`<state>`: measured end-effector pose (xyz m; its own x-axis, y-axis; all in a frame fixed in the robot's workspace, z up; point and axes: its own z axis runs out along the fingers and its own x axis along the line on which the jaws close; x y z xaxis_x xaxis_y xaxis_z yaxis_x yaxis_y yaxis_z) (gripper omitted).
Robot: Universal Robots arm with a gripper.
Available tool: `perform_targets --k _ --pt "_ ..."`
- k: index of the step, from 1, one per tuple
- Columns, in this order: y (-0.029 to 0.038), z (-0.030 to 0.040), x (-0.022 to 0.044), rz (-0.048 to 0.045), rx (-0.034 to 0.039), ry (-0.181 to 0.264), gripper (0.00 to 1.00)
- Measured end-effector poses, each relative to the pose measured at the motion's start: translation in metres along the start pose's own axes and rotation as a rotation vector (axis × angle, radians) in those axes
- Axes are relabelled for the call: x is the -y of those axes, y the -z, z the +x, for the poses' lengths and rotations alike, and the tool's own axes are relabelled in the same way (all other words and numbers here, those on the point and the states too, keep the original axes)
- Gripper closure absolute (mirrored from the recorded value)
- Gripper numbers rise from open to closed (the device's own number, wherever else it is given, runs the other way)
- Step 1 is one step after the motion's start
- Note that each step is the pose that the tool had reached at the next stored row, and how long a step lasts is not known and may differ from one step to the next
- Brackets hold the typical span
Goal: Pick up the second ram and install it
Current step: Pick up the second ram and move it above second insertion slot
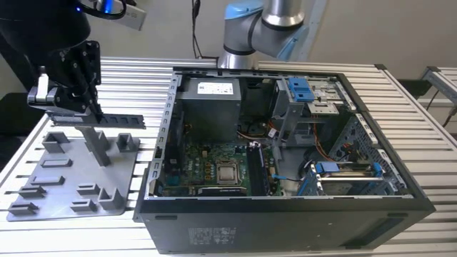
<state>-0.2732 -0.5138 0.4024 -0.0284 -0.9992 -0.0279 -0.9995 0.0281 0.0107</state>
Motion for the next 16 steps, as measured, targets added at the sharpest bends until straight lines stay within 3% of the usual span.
perform_targets --k 16 --pt "0.0006 -0.0016 0.0559 -0.0009 0.001 0.0 0.86"
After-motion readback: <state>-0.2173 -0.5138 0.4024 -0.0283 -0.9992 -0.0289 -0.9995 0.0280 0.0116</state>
